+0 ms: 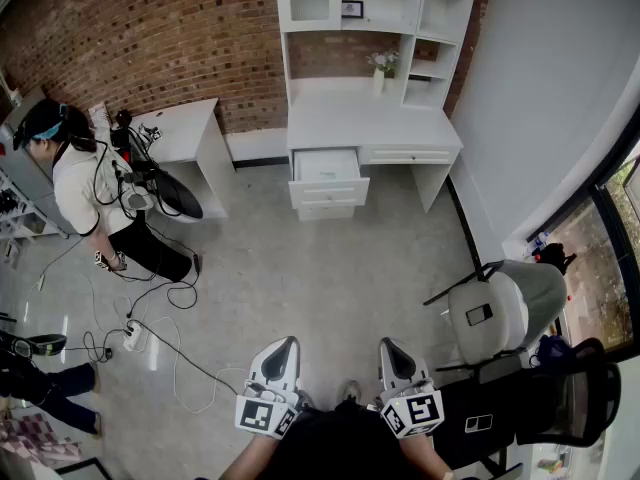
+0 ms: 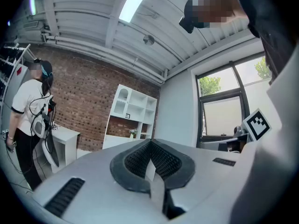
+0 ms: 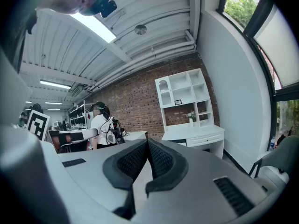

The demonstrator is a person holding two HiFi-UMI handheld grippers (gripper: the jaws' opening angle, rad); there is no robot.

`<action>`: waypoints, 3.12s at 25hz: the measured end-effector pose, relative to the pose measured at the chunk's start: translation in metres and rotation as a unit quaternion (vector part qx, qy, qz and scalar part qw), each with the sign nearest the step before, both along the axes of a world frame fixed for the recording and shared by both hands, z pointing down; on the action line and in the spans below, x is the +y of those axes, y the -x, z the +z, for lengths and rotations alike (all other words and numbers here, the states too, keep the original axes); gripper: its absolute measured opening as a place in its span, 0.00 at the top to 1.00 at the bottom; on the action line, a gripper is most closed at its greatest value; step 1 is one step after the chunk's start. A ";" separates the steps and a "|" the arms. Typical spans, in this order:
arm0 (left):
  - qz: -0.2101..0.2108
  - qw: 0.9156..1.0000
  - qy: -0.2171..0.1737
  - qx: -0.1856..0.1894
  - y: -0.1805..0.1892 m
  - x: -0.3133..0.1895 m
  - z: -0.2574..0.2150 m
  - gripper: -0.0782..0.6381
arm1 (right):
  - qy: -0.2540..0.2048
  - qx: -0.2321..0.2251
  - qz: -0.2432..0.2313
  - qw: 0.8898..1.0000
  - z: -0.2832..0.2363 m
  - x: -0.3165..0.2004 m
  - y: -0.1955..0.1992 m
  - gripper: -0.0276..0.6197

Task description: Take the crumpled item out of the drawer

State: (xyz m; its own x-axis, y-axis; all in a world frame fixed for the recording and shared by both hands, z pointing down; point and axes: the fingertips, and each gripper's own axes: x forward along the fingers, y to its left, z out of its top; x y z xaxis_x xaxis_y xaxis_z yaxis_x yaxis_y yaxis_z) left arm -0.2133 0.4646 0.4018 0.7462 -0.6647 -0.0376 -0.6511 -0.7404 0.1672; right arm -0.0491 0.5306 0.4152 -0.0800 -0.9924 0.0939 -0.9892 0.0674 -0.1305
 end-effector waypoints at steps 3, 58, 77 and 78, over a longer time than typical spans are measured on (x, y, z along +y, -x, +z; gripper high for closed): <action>-0.001 1.000 -0.001 0.002 -0.006 -0.004 -0.002 0.86 | -0.001 0.000 -0.001 1.000 -0.001 -0.004 -0.005 0.94; 0.002 0.998 0.046 -0.037 -0.166 -0.535 0.056 0.86 | 0.083 0.043 -0.052 0.994 0.080 -0.609 -0.164 0.94; -0.061 0.990 0.120 -0.029 -0.286 -0.844 0.119 0.86 | 0.364 0.148 -0.213 0.894 0.400 -0.937 -0.251 0.90; -0.062 0.990 0.124 -0.030 -0.289 -0.855 0.124 0.86 | 0.382 0.148 -0.221 0.885 0.418 -0.944 -0.252 0.88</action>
State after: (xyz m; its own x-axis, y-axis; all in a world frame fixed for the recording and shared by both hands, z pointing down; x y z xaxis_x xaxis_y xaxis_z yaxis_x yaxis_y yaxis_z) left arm 0.0761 -0.3901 0.5263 0.6536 -0.7353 0.1794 -0.7491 -0.5946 0.2921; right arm 0.2024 -0.4133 0.8332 -0.3043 -0.5083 0.8056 -0.8863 0.4609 -0.0440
